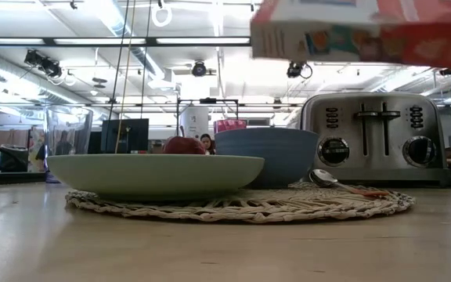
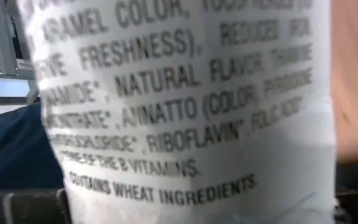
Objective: Arrange a breakfast setting
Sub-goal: Pour the cereal from the cereal box into the blue bowl
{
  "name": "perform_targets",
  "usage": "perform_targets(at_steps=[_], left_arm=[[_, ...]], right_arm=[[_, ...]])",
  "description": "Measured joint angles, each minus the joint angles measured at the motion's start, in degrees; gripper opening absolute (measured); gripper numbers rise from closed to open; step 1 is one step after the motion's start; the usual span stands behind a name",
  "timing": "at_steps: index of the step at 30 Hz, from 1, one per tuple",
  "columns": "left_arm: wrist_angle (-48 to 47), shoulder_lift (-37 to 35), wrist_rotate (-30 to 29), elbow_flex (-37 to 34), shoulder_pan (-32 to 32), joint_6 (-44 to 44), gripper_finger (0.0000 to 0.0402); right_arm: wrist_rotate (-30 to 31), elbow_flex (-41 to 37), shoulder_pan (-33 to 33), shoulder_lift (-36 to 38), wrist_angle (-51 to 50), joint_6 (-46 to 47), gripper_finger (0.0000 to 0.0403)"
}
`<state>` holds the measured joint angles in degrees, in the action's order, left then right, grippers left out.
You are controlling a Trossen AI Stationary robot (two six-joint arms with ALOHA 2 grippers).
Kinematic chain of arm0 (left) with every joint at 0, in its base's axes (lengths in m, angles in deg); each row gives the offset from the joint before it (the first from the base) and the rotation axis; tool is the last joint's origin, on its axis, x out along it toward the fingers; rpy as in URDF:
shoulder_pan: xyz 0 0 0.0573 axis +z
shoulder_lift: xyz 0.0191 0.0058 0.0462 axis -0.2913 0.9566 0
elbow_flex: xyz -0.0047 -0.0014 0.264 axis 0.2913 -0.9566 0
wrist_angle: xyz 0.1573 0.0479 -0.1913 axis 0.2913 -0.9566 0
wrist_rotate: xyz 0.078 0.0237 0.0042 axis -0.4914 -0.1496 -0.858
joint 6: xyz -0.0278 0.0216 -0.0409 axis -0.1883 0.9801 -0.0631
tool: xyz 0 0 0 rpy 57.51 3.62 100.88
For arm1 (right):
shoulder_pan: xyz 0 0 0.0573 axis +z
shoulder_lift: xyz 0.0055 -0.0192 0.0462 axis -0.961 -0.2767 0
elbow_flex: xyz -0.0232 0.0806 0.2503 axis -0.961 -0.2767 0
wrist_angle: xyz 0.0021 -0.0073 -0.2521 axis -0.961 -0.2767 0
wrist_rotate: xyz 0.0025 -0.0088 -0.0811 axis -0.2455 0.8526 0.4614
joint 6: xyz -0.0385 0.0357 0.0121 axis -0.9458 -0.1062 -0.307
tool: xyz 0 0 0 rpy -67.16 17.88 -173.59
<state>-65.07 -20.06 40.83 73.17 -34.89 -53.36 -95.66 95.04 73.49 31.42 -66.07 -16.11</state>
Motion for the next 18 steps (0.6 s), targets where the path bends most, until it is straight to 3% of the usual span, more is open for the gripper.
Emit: perform_targets(at_steps=[6,10,18], left_arm=[[0.83,-0.02,2.61,0.00,-0.05,-0.08,0.0309],[6.69,-0.41,2.80,0.00,-0.93,3.60,0.0309],[21.25,-1.09,6.76,0.02,-1.60,15.08,0.0309]], right_arm=[[0.81,0.00,0.00,1.47,0.19,-4.07,0.0232],[1.86,0.00,0.00,2.61,2.82,-7.74,0.0232],[4.33,0.00,0.00,2.88,20.53,-14.01,0.0232]])
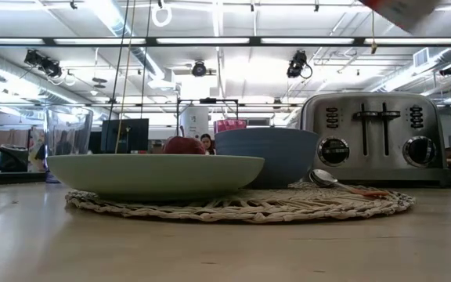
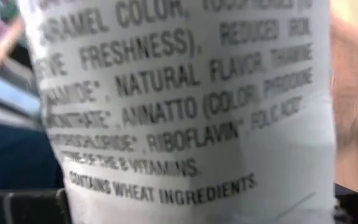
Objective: Arrange a breakfast setting
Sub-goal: Pour the cereal from the cereal box into the blue bowl
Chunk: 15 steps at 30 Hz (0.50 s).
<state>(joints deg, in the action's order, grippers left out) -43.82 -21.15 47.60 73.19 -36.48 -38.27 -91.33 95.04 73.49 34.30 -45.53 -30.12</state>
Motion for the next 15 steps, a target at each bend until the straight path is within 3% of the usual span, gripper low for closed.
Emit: perform_targets(at_steps=[9,15], left_arm=[[-0.18,1.01,-0.04,0.02,0.15,6.75,0.0314],[-2.28,4.90,0.44,0.00,0.26,9.08,0.0314]], right_arm=[[7.10,0.00,0.00,-2.07,35.24,-2.45,0.0232],[7.20,0.02,0.00,-8.45,52.85,-4.79,0.0232]])
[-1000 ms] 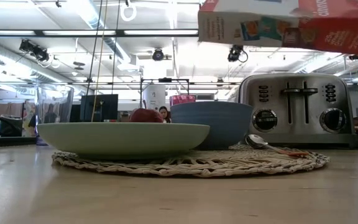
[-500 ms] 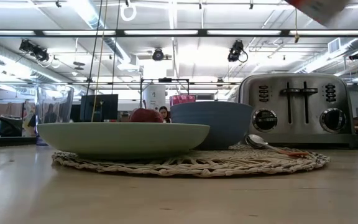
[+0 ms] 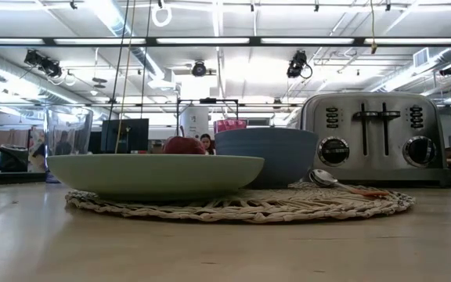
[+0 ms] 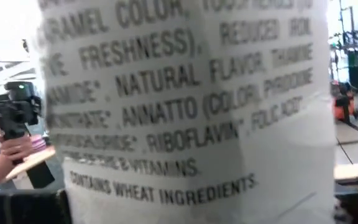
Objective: Arrange a breakfast setting
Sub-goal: Pour the cereal from the cereal box into the blue bowl
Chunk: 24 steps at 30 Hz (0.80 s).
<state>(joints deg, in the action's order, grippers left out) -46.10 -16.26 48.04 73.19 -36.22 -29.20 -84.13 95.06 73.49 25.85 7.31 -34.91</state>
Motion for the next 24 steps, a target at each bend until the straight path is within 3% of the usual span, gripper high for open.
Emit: perform_targets(at_steps=[11,24], left_arm=[[0.23,5.49,6.63,-0.04,1.69,-3.62,0.0314],[-1.27,5.34,14.57,-0.01,1.36,-7.57,0.0314]], right_arm=[[-3.31,-0.05,0.00,-13.45,10.91,-0.64,0.0232],[-3.18,-0.05,-0.30,-15.13,13.24,-2.82,0.0232]])
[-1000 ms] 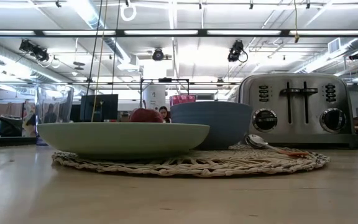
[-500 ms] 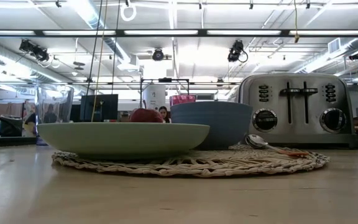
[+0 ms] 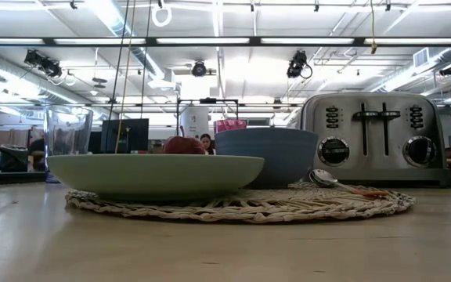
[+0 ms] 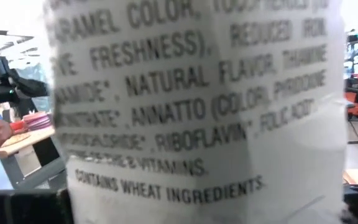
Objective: Arrange a breakfast setting
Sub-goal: Pour the cereal from the cereal box into the blue bowl
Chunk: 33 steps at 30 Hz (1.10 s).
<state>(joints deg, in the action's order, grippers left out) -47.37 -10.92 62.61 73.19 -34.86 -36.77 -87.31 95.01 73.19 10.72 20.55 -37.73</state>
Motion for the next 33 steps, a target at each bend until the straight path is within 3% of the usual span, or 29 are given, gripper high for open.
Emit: perform_targets(at_steps=[6,14,26,33], left_arm=[[0.14,-0.87,3.45,-0.08,-0.14,0.22,0.0314],[0.89,1.23,2.61,0.07,2.12,0.34,0.0314],[0.19,1.38,-7.76,0.03,4.30,5.79,0.0314],[-0.69,1.44,-10.77,0.03,5.58,6.89,0.0314]], right_arm=[[1.00,0.00,-0.11,0.86,0.70,0.00,0.0232],[1.87,0.00,-0.18,0.18,0.73,-0.08,0.0232],[4.50,0.00,-0.11,0.92,0.22,-0.55,0.0232],[3.93,0.00,-0.14,1.01,0.40,-0.59,0.0232]])
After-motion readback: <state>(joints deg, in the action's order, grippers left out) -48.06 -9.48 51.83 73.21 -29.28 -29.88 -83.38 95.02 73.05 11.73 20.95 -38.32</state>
